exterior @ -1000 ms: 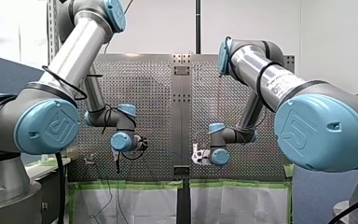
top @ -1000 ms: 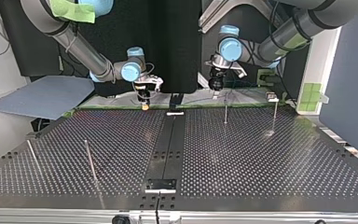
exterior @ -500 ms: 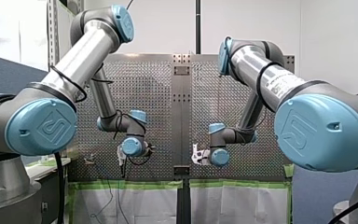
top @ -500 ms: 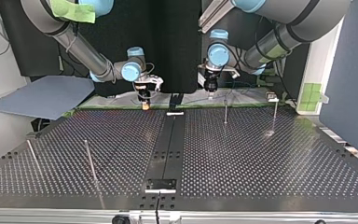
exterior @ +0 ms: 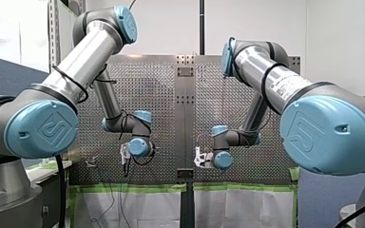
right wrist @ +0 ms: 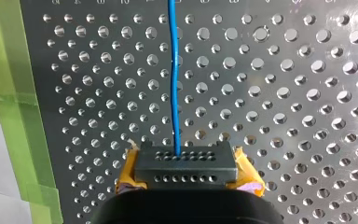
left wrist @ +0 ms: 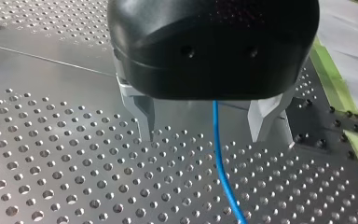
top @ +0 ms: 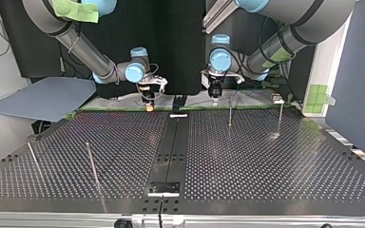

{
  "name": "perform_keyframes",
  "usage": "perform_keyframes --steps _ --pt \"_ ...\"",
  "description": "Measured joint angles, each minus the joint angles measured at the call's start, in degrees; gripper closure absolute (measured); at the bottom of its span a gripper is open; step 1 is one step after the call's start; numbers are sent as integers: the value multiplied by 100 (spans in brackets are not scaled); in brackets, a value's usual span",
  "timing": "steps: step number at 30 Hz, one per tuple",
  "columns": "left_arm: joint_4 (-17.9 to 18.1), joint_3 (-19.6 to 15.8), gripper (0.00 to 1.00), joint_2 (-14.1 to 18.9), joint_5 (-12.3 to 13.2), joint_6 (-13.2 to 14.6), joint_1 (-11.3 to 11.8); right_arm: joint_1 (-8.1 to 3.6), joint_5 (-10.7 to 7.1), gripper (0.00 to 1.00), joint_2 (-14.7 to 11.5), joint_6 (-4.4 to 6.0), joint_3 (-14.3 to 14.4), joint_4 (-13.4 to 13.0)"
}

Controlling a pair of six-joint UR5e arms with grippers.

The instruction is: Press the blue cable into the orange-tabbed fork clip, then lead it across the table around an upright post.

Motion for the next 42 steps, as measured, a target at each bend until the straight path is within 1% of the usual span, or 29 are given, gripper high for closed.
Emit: perform_keyframes --steps 9,14,18,23,31,39,42 --pt "-249 304 0 1 -192 211 22 3 0 100 1 10 1 5" --pt "-348 339 0 -1 -246 262 -6 16 0 100 1 13 1 2" --pt "-404 337 0 -2 -340 306 -30 20 0 100 1 13 0 4" --pt "-426 332 0 -32 -406 331 -55 27 0 100 1 13 0 6" --pt "-352 330 0 -288 -483 419 -97 29 0 100 0 9 0 6" --pt "-316 405 0 -316 -532 403 -100 29 0 100 0 12 -1 5" --pt "-305 411 0 -317 -590 403 -81 29 0 100 0 13 0 5"
